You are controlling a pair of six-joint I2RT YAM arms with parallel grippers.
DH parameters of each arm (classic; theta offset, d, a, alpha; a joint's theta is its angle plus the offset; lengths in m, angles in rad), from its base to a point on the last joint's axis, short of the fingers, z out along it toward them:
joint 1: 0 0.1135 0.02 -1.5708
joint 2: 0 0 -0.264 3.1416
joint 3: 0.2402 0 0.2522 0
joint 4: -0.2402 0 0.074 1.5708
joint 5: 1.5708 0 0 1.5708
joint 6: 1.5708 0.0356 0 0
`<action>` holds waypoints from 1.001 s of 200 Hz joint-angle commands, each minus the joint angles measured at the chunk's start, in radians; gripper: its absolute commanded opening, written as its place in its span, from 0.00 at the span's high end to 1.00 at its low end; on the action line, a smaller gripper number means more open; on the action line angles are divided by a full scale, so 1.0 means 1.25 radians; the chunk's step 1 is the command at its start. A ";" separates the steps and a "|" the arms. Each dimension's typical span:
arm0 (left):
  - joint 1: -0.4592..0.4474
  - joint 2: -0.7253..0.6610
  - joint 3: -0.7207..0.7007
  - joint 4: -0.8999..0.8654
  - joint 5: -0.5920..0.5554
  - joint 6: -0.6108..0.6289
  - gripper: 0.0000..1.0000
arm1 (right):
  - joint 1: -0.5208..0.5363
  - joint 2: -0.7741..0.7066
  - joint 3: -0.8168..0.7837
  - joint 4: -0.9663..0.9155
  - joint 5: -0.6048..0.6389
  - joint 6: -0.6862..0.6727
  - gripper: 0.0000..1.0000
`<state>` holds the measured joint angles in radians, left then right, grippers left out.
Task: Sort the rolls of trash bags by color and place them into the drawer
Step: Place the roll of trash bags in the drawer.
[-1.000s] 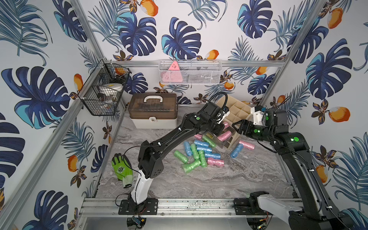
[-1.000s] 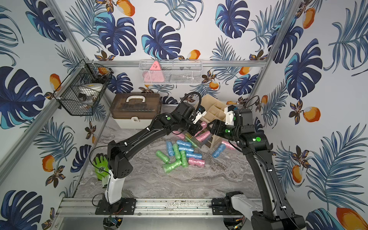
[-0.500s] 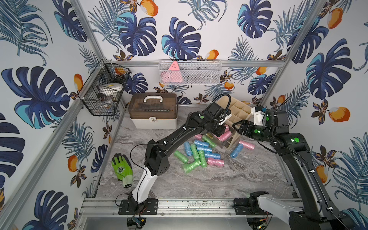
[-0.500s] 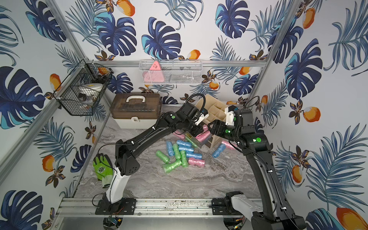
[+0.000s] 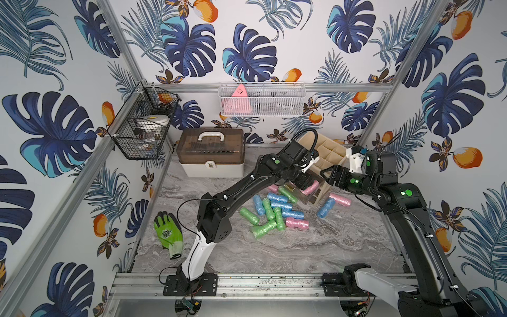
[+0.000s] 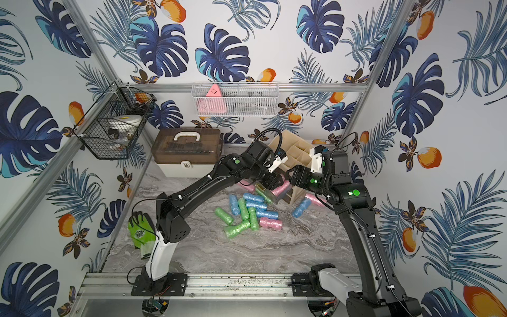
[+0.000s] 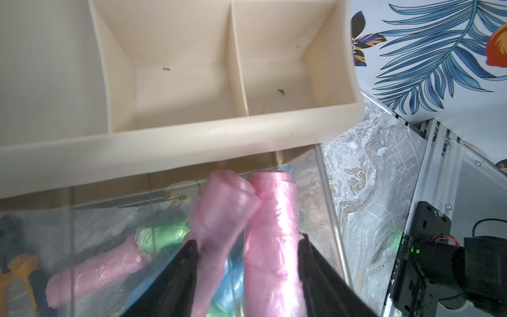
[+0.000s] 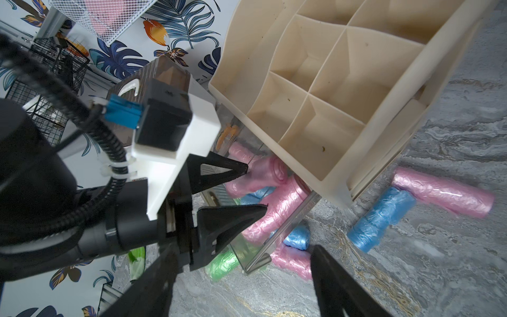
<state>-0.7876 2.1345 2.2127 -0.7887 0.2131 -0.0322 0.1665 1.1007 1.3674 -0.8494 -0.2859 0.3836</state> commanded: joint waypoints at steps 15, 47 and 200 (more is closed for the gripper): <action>0.000 -0.066 -0.043 0.054 -0.005 -0.024 0.35 | -0.001 0.004 0.000 0.007 -0.006 0.000 0.22; 0.002 -0.127 -0.077 0.076 -0.039 -0.038 0.35 | -0.001 0.004 -0.004 0.014 -0.015 0.004 0.22; 0.276 -0.377 -0.600 0.272 0.027 -0.417 0.54 | 0.000 0.048 -0.036 0.066 -0.076 0.028 0.24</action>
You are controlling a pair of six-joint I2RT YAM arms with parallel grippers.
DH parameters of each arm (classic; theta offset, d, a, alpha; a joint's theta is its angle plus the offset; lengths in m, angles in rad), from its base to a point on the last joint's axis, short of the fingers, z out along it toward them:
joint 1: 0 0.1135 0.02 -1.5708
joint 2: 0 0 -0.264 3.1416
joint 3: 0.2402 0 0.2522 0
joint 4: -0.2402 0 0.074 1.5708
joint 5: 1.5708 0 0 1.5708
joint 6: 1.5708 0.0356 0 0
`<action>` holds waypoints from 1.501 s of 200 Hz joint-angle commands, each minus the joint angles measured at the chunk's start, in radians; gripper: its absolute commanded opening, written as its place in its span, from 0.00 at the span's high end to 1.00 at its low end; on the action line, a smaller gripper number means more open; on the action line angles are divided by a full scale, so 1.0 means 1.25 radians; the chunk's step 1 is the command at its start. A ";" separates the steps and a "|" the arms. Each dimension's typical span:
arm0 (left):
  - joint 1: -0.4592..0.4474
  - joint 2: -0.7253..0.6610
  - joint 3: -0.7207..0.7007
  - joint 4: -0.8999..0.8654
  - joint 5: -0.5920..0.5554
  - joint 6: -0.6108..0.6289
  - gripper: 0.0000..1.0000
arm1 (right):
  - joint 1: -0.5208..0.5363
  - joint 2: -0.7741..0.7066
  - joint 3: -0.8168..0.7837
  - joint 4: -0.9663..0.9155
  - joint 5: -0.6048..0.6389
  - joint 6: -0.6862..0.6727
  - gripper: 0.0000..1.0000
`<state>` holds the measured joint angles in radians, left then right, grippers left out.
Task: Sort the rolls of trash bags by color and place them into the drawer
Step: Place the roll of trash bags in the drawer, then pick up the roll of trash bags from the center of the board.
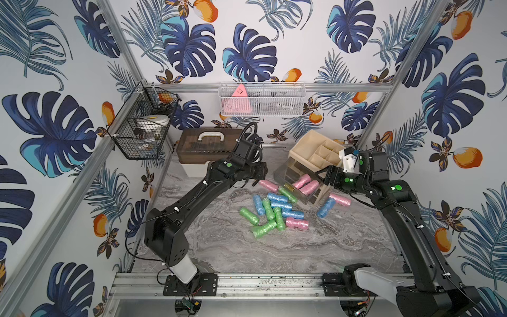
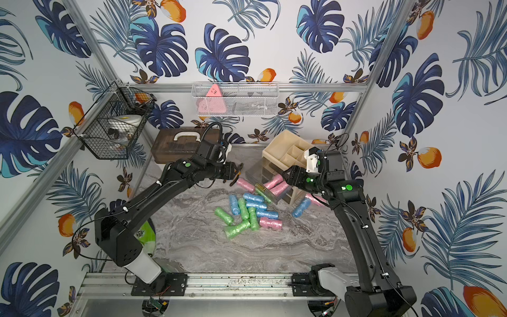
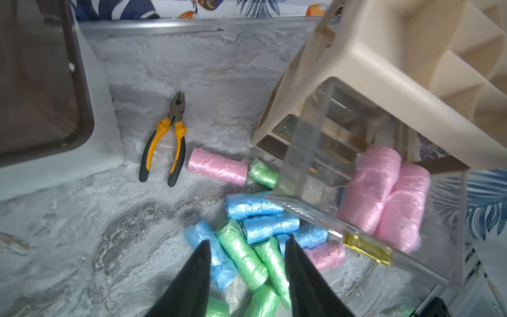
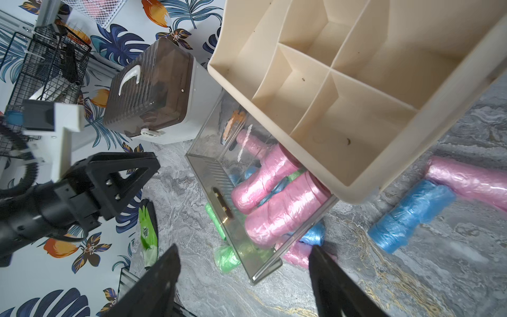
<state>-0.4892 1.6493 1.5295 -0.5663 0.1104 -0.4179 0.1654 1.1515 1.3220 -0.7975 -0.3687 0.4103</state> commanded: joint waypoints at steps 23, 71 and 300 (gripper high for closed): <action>0.058 0.049 -0.106 0.168 0.163 -0.178 0.55 | 0.001 0.016 0.006 0.018 -0.016 0.007 0.23; 0.061 0.136 -0.149 0.287 0.127 -0.314 0.44 | 0.000 0.005 0.003 0.032 -0.022 0.024 0.23; -0.013 0.415 -0.113 0.498 -0.095 -0.628 0.59 | 0.000 -0.054 -0.050 0.057 -0.044 0.042 0.23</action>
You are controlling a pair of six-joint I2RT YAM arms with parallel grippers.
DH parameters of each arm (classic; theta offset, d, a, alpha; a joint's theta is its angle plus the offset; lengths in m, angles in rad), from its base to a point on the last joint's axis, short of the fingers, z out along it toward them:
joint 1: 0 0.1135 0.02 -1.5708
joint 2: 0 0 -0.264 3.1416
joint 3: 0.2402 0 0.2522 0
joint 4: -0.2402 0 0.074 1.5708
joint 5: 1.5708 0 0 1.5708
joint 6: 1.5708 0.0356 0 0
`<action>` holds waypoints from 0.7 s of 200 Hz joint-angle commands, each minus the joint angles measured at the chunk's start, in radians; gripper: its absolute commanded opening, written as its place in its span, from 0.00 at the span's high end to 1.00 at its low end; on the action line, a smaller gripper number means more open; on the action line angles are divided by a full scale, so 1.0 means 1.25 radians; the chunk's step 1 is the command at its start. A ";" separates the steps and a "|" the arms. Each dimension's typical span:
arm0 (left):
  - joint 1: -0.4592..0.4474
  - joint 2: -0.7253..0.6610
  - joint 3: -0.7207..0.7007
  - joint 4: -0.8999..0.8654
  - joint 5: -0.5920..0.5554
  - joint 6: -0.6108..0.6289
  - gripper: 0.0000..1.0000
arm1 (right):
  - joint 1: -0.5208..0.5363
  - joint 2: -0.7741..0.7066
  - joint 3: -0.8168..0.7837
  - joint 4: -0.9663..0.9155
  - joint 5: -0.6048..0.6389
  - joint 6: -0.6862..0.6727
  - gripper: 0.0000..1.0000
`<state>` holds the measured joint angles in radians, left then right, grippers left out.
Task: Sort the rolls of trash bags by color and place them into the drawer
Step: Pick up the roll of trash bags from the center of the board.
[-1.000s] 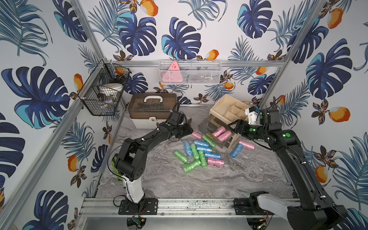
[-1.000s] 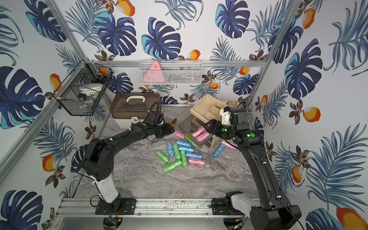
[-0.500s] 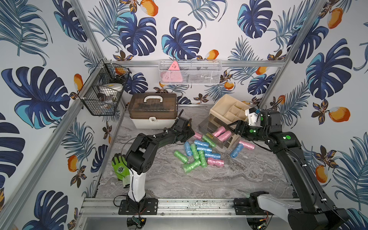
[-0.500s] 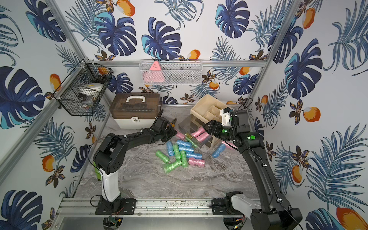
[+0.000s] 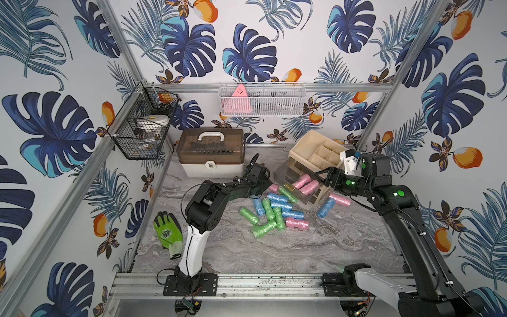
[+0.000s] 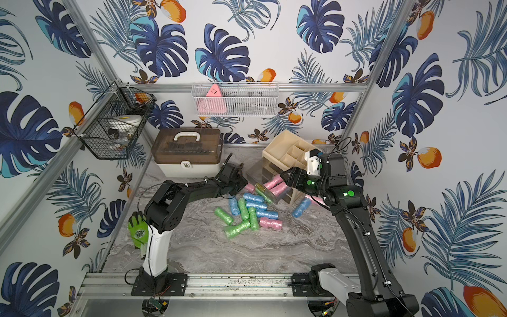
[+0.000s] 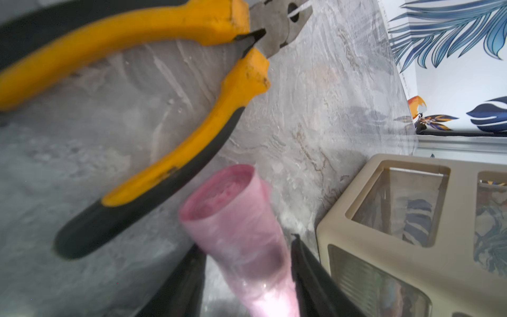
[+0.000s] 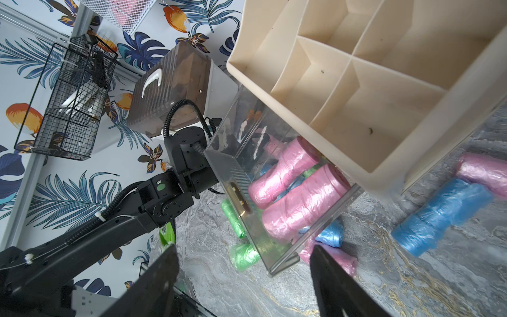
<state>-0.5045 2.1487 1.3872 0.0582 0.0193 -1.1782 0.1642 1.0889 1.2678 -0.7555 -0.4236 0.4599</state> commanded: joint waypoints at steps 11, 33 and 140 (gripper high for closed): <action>-0.001 0.020 0.000 0.004 -0.016 -0.020 0.68 | 0.001 -0.003 -0.011 0.027 -0.006 0.004 0.23; 0.001 0.017 -0.013 0.025 -0.014 -0.021 0.82 | 0.001 -0.002 -0.012 0.024 -0.009 0.004 0.23; 0.000 -0.178 -0.137 0.048 -0.031 0.061 0.93 | 0.001 0.011 -0.002 0.026 0.003 -0.005 0.24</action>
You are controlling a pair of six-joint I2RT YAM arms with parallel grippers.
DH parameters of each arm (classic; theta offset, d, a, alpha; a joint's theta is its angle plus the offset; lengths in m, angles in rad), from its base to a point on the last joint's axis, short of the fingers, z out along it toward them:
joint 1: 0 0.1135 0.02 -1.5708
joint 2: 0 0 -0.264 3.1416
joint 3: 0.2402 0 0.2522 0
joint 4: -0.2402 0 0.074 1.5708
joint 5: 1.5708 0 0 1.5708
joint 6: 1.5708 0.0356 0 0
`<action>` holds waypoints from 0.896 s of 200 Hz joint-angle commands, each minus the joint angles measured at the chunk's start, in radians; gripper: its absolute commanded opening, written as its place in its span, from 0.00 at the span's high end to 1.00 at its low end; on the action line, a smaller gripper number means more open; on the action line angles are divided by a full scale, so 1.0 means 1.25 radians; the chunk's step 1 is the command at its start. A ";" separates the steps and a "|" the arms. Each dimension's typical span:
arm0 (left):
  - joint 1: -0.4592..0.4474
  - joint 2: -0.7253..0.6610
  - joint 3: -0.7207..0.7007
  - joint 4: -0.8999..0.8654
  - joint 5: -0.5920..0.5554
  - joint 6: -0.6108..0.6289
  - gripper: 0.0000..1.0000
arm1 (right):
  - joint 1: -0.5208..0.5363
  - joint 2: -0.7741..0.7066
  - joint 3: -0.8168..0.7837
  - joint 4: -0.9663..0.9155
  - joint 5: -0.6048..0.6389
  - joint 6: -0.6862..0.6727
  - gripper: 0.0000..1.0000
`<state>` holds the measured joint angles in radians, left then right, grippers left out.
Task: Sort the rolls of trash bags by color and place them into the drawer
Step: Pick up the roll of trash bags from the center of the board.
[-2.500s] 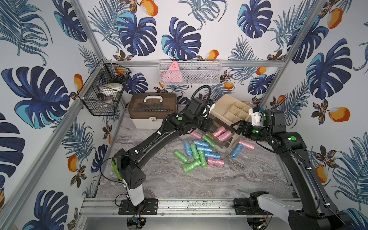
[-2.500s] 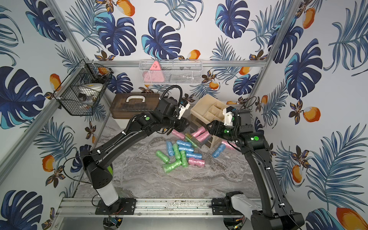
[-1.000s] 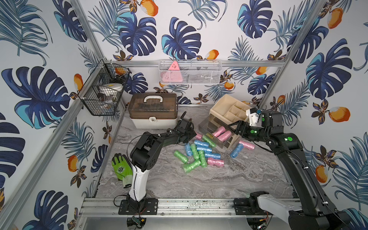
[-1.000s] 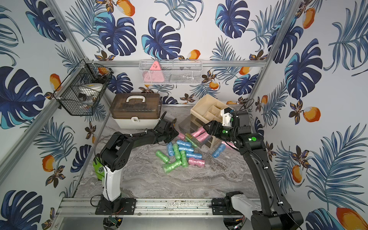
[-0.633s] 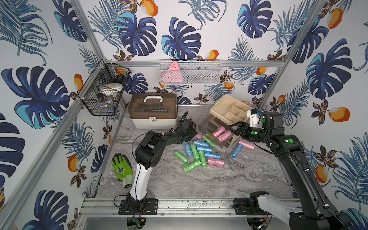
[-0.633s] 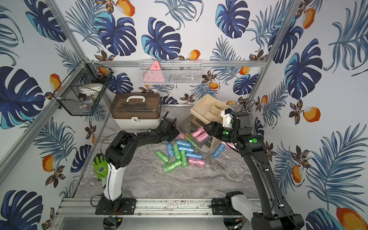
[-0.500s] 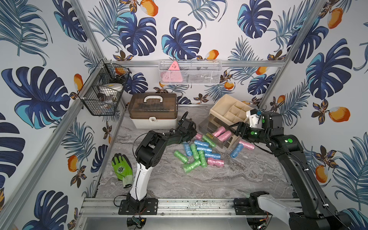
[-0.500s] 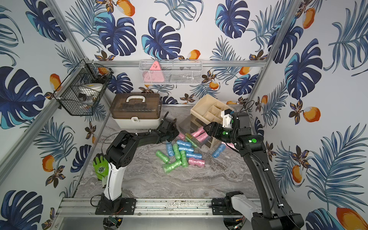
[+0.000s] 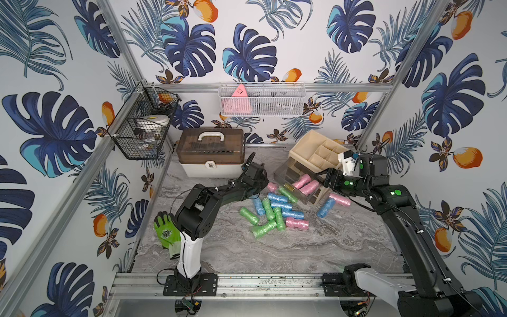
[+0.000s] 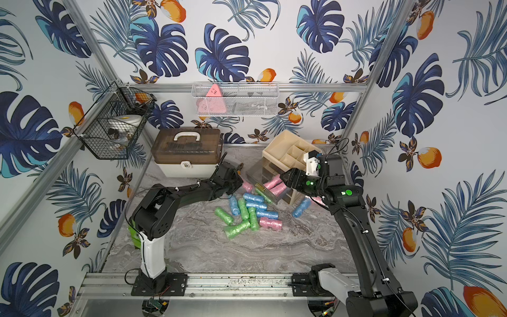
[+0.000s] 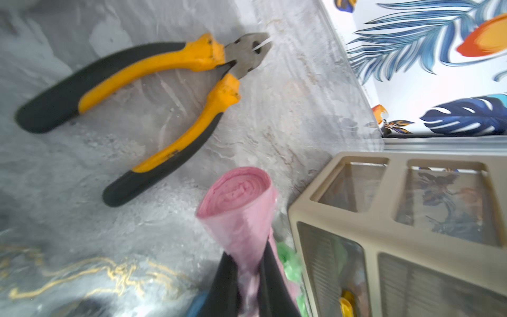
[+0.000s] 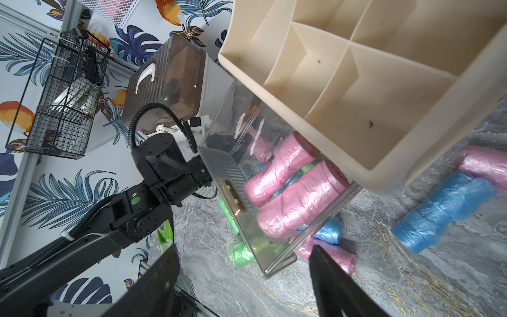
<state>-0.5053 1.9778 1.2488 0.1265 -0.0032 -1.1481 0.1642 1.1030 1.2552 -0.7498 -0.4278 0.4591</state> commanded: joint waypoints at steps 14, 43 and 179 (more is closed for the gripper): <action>0.001 -0.071 -0.050 -0.011 -0.011 0.044 0.94 | 0.000 0.002 0.010 0.026 0.013 -0.002 0.23; -0.001 -0.130 -0.103 -0.015 0.002 0.060 0.94 | 0.001 0.019 0.022 0.031 0.021 0.006 0.23; 0.001 -0.443 -0.128 -0.267 -0.012 0.292 0.92 | 0.001 0.016 0.073 0.032 0.216 0.147 0.01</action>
<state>-0.5053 1.4673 1.0431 -0.1024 -0.0067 -0.8978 0.1642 1.1412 1.3548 -0.7425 -0.1886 0.6292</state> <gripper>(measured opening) 0.136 0.979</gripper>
